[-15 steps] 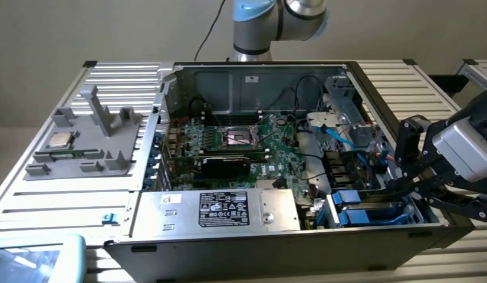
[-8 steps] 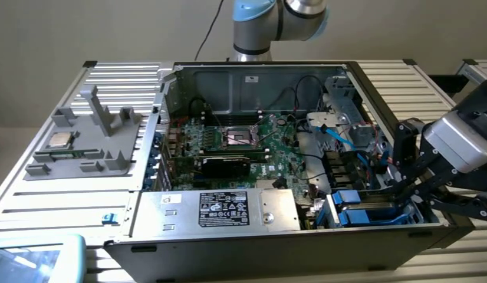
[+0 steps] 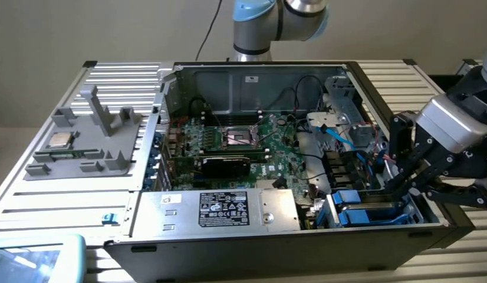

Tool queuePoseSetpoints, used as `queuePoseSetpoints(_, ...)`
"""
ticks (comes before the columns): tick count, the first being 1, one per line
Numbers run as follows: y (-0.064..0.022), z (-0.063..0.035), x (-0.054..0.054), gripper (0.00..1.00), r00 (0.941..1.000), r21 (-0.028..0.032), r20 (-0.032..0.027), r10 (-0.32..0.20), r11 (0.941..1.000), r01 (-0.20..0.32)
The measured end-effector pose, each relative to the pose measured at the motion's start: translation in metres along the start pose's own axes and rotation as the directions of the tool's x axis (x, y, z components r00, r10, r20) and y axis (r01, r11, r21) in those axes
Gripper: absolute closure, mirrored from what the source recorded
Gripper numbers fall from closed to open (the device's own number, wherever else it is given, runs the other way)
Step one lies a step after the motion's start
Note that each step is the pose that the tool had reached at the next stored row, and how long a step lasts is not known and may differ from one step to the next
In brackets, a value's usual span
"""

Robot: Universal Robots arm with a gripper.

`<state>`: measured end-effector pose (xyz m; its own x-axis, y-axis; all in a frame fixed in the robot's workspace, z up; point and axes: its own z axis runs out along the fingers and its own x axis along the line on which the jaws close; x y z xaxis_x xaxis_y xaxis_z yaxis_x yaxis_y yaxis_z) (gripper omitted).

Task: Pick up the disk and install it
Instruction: 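Insert the first disk wire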

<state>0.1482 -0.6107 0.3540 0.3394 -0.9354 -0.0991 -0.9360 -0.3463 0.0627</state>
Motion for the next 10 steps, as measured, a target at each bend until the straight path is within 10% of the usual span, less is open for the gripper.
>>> queuePoseSetpoints(10,-0.0027,-0.0086,-0.014,0.84,0.9981,-0.0191,-0.0616,0.005,0.9998,-0.007)
